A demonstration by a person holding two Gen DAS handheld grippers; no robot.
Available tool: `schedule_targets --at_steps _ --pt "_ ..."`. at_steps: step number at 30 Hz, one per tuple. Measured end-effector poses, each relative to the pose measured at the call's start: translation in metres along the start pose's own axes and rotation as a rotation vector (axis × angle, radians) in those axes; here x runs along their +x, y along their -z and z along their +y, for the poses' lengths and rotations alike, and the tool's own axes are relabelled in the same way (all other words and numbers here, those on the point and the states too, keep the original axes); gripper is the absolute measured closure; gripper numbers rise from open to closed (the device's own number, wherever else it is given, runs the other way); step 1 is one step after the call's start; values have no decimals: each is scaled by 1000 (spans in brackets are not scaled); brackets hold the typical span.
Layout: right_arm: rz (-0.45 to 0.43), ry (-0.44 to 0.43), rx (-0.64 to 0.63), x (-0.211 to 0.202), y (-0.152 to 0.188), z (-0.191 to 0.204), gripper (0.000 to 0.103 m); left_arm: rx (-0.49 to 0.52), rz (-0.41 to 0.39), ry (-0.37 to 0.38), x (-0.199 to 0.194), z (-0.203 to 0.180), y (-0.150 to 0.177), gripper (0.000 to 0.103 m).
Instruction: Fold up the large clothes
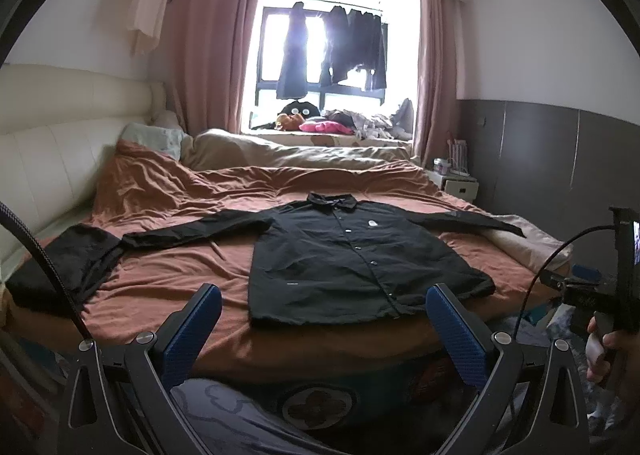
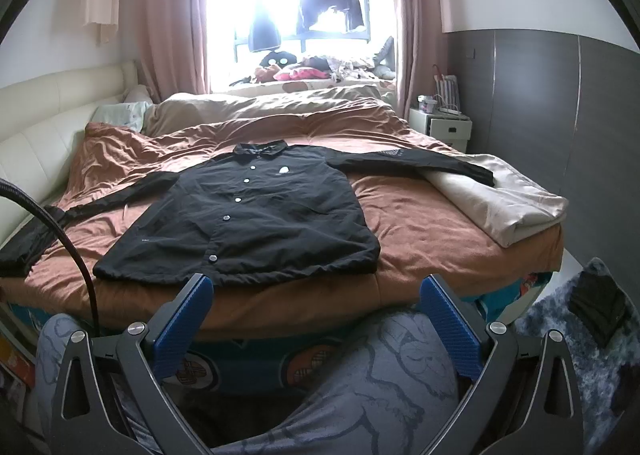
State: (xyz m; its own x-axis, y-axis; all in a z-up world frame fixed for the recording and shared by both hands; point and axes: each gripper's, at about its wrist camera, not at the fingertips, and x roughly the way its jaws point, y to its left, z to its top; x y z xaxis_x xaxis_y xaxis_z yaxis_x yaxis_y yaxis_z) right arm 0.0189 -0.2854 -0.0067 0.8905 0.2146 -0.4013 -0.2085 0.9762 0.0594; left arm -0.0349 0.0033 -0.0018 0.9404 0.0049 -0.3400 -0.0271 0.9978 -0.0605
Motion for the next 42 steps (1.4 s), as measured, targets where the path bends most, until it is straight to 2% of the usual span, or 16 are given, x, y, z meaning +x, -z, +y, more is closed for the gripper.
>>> schedule_targets --at_steps 13,16,19,22,25,29,33,38,42 --pt "17 -40 3 34 -16 14 0 -18 49 -28 34 26 -7 0" --pt "-33 -60 31 43 -22 15 0 -26 63 -36 48 34 -8 0" --pt "-74 -81 49 55 -30 18 0 -36 73 -59 68 40 -9 0" --pt "-57 -92 55 75 -39 21 0 -63 90 -56 91 49 -14 0" --pt "-34 -65 51 96 -50 26 0 -71 121 -57 116 55 -20 0" --pt "-51 -55 83 116 -78 35 0 -77 174 -73 152 68 -26 0" --pt "-66 -59 70 135 -100 50 0 -103 225 -91 183 92 -27 0" --pt "-22 -57 -15 171 -106 65 0 -166 272 -109 212 127 -28 0" --pt "-17 -75 -45 196 -122 75 0 -211 296 -155 230 158 -32 0"
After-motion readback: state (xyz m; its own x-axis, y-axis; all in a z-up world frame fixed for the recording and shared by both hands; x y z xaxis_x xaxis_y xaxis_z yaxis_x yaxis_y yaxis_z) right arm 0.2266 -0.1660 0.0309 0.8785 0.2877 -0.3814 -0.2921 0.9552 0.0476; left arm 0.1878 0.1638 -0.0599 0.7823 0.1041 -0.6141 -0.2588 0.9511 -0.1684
